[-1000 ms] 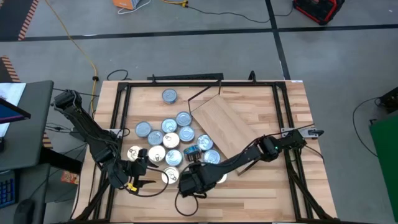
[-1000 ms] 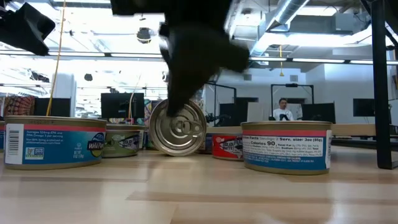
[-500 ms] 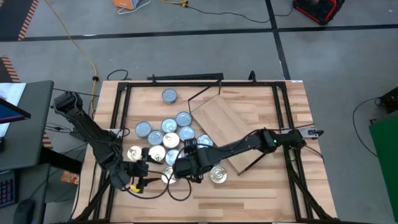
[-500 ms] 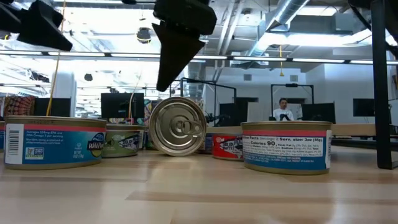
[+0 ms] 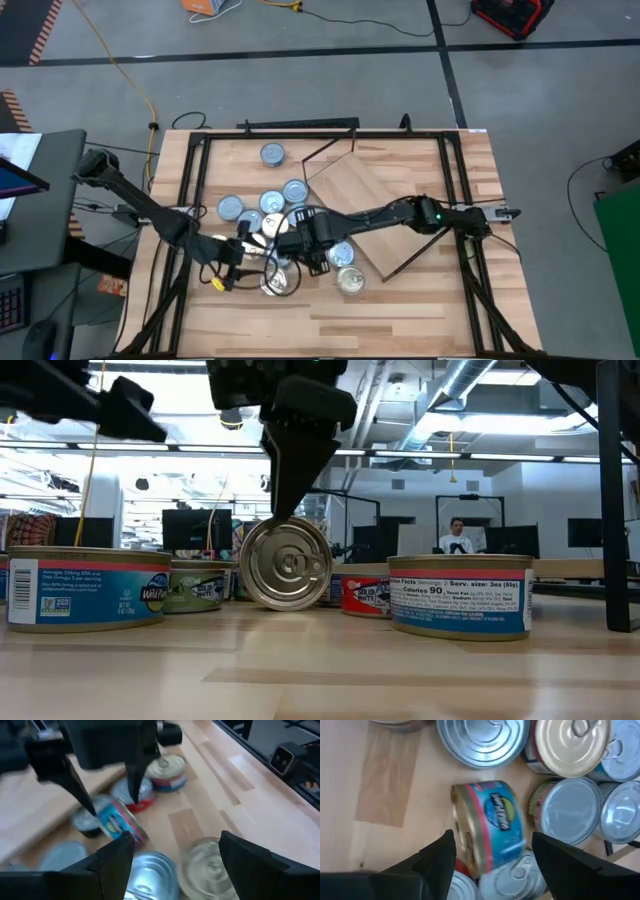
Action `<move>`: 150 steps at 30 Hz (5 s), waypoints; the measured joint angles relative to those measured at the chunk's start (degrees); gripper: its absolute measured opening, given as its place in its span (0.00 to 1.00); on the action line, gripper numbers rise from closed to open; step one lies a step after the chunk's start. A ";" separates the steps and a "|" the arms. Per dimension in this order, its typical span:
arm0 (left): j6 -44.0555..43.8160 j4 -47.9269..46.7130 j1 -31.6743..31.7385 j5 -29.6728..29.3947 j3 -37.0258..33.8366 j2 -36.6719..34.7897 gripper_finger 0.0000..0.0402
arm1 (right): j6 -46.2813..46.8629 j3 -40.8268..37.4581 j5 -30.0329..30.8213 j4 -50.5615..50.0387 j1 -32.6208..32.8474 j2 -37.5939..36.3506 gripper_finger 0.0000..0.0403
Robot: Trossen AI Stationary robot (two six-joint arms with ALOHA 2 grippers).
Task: Stack canned seafood by type on shelf
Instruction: Put the blue tuna can on the shelf
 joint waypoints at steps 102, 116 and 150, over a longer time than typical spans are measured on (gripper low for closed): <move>-6.66 20.09 9.82 0.28 -19.95 -17.26 0.69 | 14.50 -58.22 -26.22 42.48 -22.82 -41.21 0.53; -7.12 18.41 9.82 0.47 -19.95 -17.26 0.69 | 18.41 -64.42 -36.05 43.31 -29.98 -43.13 0.54; -7.52 18.26 9.82 0.54 -19.95 -17.26 0.69 | 26.23 -69.94 -42.69 46.21 -43.36 -43.11 0.58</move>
